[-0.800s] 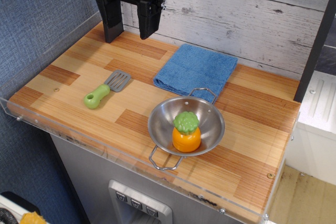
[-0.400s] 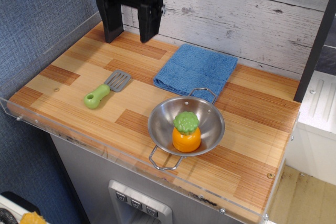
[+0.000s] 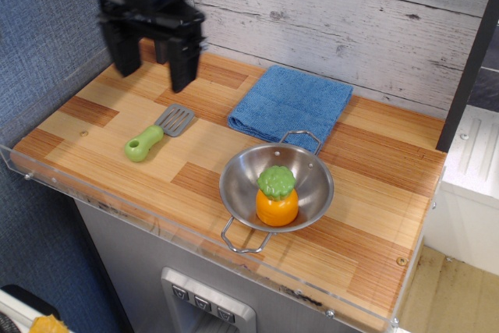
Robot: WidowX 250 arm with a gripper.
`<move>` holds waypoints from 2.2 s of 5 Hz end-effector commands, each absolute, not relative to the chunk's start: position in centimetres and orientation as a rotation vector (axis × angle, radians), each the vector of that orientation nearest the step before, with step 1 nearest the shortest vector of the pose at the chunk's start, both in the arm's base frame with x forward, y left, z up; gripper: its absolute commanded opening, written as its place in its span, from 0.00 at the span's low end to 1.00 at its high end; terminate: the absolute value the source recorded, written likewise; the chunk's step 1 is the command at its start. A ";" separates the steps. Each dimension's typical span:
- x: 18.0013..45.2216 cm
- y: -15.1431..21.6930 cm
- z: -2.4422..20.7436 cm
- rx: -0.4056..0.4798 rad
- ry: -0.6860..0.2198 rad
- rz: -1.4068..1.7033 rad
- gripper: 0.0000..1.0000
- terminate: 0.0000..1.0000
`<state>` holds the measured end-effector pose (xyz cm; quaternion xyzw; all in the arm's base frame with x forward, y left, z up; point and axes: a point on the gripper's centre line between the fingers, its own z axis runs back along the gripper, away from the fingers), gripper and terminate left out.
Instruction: Put the spatula right on top of the napkin
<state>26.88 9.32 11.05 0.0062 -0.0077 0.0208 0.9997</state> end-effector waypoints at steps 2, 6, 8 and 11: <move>26.0 13.6 7.6 -0.052 0.033 0.076 1.00 0.00; 27.0 13.5 3.8 0.038 -0.010 0.043 1.00 0.00; 27.9 12.9 2.9 0.014 -0.020 0.019 1.00 0.00; 28.5 12.7 2.4 -0.061 -0.069 0.008 0.00 0.00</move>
